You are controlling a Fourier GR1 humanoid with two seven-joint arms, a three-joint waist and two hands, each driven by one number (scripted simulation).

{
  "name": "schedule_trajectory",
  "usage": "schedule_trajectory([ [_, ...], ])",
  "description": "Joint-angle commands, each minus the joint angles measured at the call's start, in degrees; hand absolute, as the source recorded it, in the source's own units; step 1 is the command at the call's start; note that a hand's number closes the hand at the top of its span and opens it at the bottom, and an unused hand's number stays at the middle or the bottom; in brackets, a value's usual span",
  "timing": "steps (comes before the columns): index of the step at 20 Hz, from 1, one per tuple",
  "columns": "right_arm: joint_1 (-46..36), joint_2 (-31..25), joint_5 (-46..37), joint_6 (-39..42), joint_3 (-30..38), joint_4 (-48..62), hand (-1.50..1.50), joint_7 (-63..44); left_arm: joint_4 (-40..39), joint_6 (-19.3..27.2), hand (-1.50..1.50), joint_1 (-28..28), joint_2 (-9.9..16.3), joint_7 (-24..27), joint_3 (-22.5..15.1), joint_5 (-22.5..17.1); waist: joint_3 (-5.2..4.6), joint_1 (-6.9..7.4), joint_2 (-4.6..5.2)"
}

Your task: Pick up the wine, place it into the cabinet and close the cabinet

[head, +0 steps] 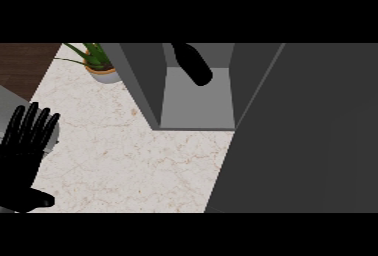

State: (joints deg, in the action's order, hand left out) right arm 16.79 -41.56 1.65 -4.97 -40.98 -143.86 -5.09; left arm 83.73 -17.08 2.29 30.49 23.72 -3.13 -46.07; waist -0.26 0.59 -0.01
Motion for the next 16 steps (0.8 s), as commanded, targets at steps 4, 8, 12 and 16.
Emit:
schedule_trajectory([
  [4, -6.9, 9.35, 2.41, -1.76, -7.15, -7.47, 1.5, -9.01, 1.99, -2.09, -1.5, -0.4, 2.64, -3.26, 2.0, -3.31, -0.09, 1.59, 0.01],
  [8, -11.73, 13.14, 3.83, -1.56, -5.92, -3.69, 1.5, -10.84, -0.47, -1.59, -1.5, -2.28, 1.33, -2.31, 1.64, -1.78, -0.2, 2.09, 0.45],
  [12, -17.06, 16.53, 4.71, -1.47, -4.53, -0.82, 1.5, -14.72, -0.91, -4.35, -1.5, -1.39, 4.01, -3.56, 3.19, -3.25, -0.23, 3.11, 0.38],
  [16, -25.6, 23.01, 4.1, -2.88, -3.87, 6.04, 1.5, -18.28, -2.95, -4.55, -1.5, -3.86, 2.67, -3.02, 3.14, -3.32, -0.37, 3.54, 0.58],
])
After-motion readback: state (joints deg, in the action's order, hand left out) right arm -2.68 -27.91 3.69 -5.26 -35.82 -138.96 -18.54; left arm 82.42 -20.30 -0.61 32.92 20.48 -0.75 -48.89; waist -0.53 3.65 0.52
